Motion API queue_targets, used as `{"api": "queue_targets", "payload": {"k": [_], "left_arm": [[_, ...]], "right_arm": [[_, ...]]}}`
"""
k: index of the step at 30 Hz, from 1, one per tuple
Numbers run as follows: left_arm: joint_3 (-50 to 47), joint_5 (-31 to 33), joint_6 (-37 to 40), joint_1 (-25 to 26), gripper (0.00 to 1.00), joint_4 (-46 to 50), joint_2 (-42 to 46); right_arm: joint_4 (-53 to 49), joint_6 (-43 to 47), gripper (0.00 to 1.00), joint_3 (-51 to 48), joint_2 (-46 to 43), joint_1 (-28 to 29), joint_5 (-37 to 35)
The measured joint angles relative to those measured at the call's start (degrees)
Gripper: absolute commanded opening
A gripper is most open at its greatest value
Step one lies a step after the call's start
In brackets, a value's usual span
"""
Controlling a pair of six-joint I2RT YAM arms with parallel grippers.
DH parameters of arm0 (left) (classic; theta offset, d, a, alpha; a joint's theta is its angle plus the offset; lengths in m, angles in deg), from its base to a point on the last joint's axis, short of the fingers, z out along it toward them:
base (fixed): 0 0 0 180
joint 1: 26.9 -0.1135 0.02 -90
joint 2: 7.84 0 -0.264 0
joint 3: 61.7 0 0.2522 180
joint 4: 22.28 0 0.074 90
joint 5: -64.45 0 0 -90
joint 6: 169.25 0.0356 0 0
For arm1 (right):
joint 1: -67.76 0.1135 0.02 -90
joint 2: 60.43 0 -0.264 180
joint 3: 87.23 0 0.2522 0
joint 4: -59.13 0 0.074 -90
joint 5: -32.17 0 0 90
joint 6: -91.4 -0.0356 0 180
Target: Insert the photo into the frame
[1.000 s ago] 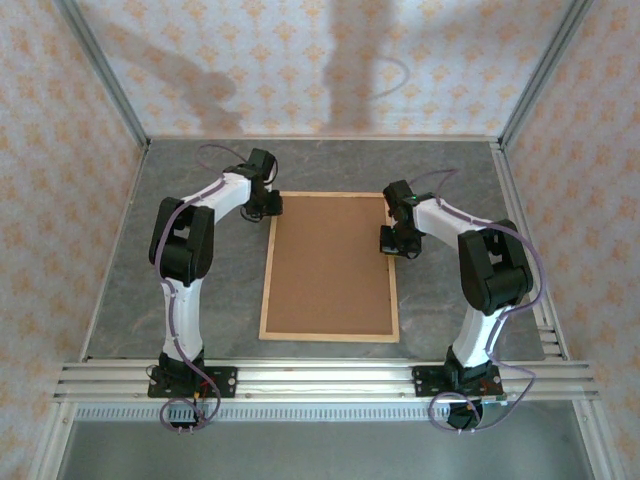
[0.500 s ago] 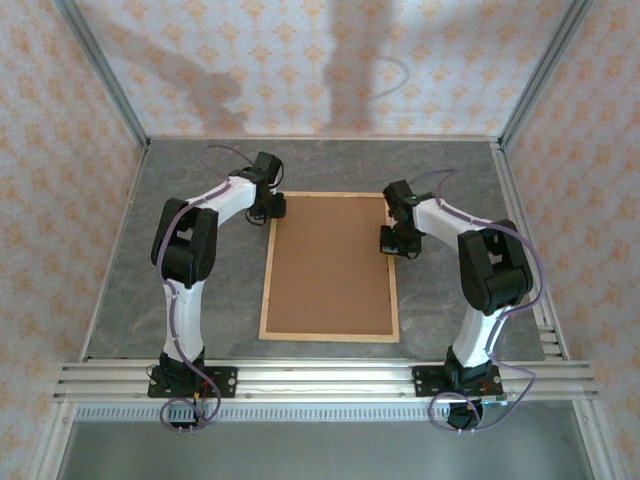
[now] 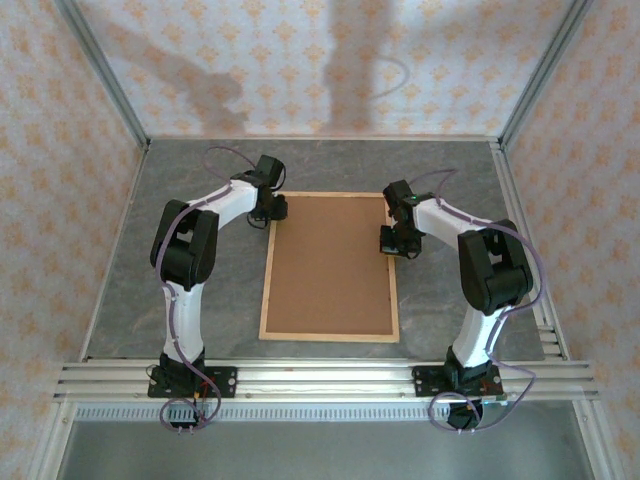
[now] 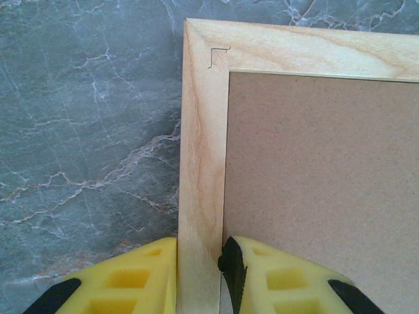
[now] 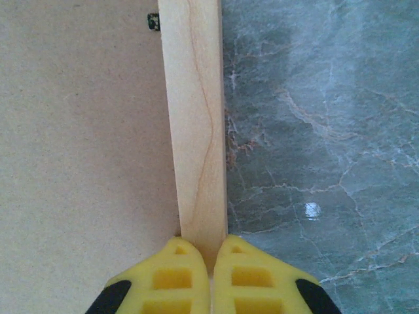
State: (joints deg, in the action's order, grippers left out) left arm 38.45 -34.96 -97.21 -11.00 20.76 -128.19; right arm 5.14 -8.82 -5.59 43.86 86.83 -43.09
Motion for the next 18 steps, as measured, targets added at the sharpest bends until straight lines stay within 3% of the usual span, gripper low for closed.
{"api": "queue_targets", "payload": {"k": [18], "left_arm": [[2.58, 0.09, 0.09, 0.15, 0.25, 3.02, -1.29]], "right_arm": [[0.0, 0.02, 0.06, 0.0, 0.0, 0.0, 0.02]]}}
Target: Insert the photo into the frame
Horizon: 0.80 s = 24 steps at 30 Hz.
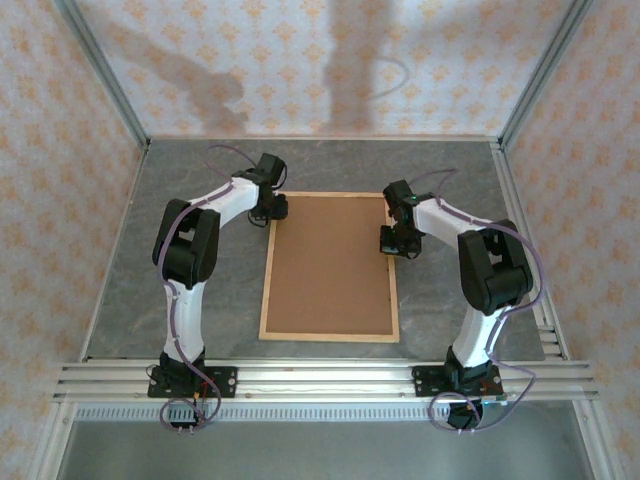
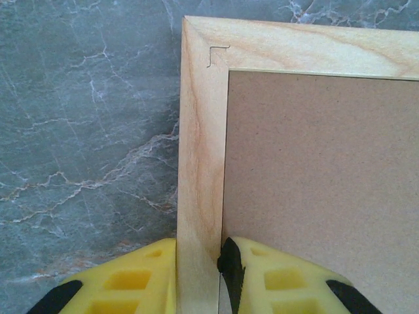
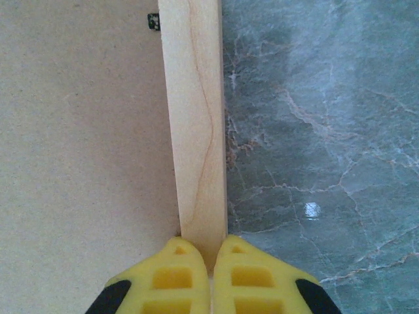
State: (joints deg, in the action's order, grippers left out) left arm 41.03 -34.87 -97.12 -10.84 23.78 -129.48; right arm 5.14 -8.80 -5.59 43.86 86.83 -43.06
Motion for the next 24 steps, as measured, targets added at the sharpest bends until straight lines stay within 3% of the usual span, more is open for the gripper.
{"api": "queue_targets", "payload": {"k": [15, 24], "left_arm": [[2.82, 6.29, 1.03, 2.6, 0.24, 4.17, -1.51], [-1.18, 7.06, 0.39, 3.82, 0.25, 4.35, 1.22]], "right_arm": [[0.24, -0.02, 0.05, -0.46, -0.44, -0.07, -0.09], [1.05, -0.02, 0.05, -2.75, -2.21, 0.0, -0.7]]}}
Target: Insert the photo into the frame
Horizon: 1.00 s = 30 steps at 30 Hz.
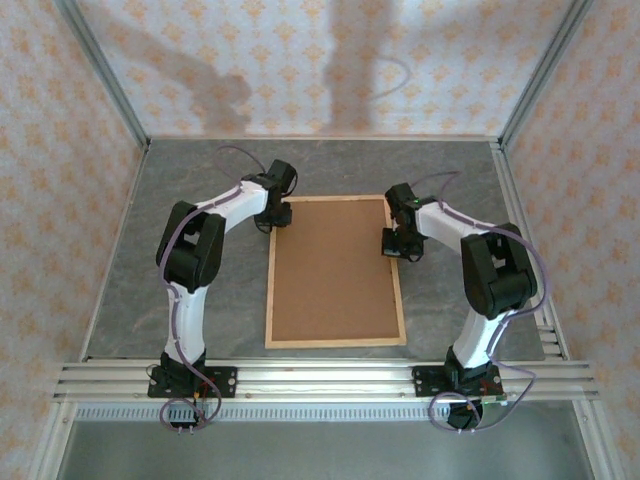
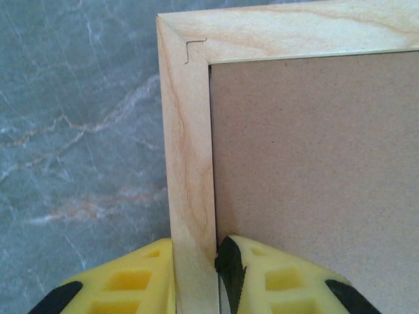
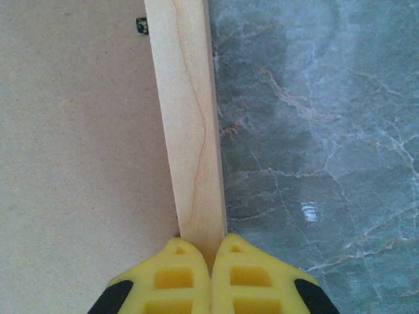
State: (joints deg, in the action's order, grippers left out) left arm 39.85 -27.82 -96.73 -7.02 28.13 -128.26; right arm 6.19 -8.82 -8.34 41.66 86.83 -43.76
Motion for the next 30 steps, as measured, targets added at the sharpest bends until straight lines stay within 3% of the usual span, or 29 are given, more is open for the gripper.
{"api": "queue_targets", "payload": {"k": [22, 30], "left_arm": [[0.28, 1.27, 0.02, 0.79, 0.31, 1.53, -0.11], [0.5, 1.73, -0.42, 0.81, 0.48, 1.95, 0.13]], "right_arm": [[0.09, 0.0, 0.04, -0.33, -0.35, 0.39, -0.94], [0.09, -0.02, 0.04, -0.33, -0.35, 0.44, -1.09]]}}
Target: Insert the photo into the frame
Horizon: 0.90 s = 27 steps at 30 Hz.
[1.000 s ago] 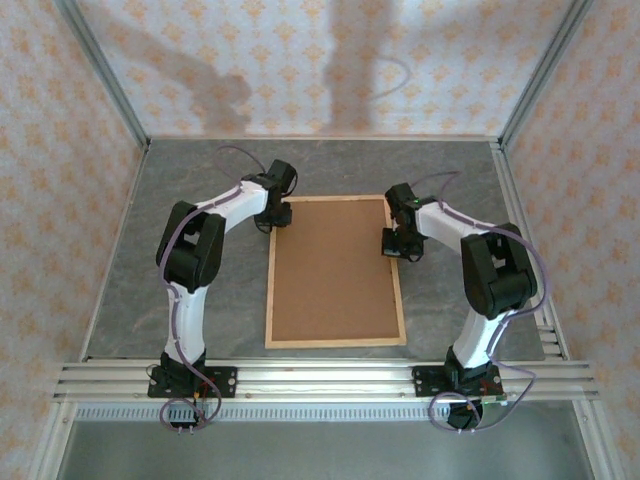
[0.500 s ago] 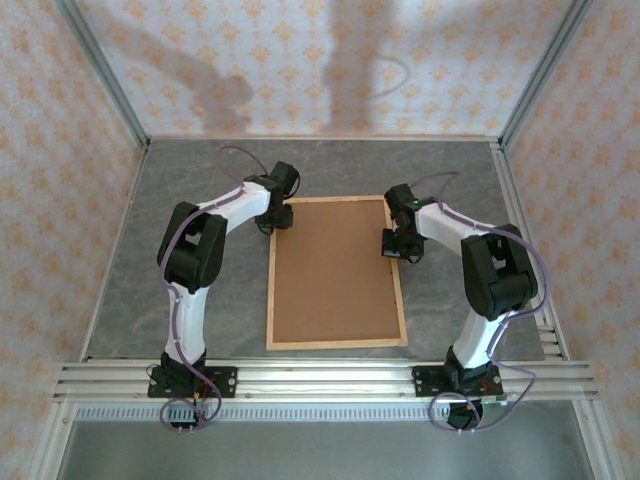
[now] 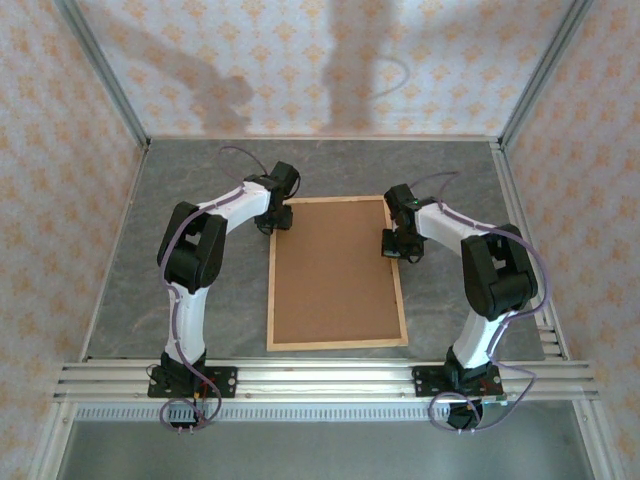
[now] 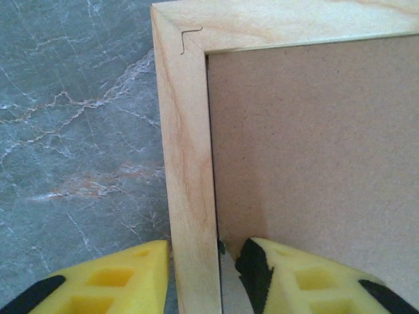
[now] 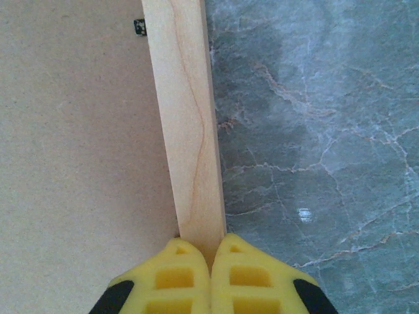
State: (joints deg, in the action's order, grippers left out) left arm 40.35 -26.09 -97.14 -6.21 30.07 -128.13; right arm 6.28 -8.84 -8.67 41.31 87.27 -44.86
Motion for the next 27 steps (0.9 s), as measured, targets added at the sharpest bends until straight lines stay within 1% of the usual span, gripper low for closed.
{"api": "queue_targets", "payload": {"k": [3, 6, 9, 13, 16, 19, 22, 27], "left_arm": [[-0.13, -1.03, -0.26, 0.09, 0.55, 0.44, 0.81], [-0.87, -3.13, -0.7, 0.37, 0.58, 0.57, 1.68], [-2.6, -4.61, -1.22, -0.04, 0.58, 0.33, 3.26], [-6.25, -6.64, -2.71, -2.47, 0.57, -1.07, 7.02], [-8.26, -8.55, -4.04, -5.27, 0.54, -3.21, 9.11], [-8.55, -9.99, -5.03, -7.56, 0.46, -4.9, 9.27], [-8.5, -10.99, -5.46, -8.2, 0.39, -5.81, 9.16], [-7.21, -12.63, -5.68, -8.22, 0.34, -6.56, 6.58]], "right_arm": [[0.0, 0.0, 0.04, 0.0, 0.0, 0.09, -0.17], [0.0, 0.0, 0.04, 0.0, 0.0, 0.09, -0.17], [0.0, 0.02, 0.04, 0.0, 0.0, 0.09, -0.17], [0.0, 0.02, 0.04, 0.02, 0.0, 0.09, -0.17], [0.0, 0.02, 0.04, 0.0, 0.0, 0.09, -0.17], [0.0, 0.02, 0.04, 0.02, 0.0, 0.09, -0.17], [-0.02, 0.02, 0.04, 0.02, 0.02, 0.09, -0.17], [-0.04, 0.02, 0.04, 0.04, 0.07, 0.09, -0.17]]}}
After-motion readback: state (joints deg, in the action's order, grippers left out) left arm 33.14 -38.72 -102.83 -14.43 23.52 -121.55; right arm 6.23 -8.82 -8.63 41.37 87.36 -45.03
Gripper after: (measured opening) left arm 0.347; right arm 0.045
